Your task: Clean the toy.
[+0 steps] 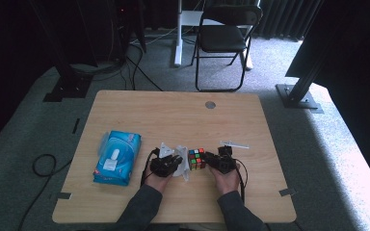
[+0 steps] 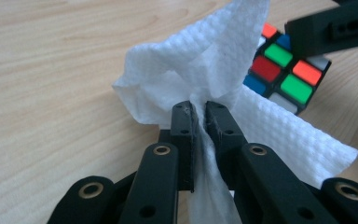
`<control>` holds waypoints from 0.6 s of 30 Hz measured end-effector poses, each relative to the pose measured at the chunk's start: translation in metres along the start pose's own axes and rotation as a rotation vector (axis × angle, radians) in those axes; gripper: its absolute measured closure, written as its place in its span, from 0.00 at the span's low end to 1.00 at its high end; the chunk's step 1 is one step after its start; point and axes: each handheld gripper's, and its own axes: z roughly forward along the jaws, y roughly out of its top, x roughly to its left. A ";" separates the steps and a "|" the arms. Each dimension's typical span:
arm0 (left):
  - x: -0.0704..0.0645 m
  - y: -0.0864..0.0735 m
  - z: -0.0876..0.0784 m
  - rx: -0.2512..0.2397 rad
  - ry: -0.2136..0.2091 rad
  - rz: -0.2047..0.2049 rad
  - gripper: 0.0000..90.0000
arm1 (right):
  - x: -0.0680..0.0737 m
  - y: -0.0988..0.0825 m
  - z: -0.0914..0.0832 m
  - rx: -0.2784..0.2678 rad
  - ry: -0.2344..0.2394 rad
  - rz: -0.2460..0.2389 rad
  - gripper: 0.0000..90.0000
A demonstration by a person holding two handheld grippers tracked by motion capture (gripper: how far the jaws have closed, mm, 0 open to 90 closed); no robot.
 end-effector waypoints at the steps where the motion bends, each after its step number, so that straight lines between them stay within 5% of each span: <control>1: -0.001 0.002 0.000 -0.003 -0.001 0.001 0.92 | 0.000 0.000 0.000 -0.001 0.003 0.000 0.76; 10: -0.004 0.021 0.003 -0.031 -0.006 0.016 0.92 | -0.001 -0.002 0.000 -0.009 0.008 0.003 0.76; 18: -0.007 0.023 0.015 -0.006 -0.028 0.006 0.92 | -0.001 -0.003 -0.001 -0.007 0.009 -0.005 0.76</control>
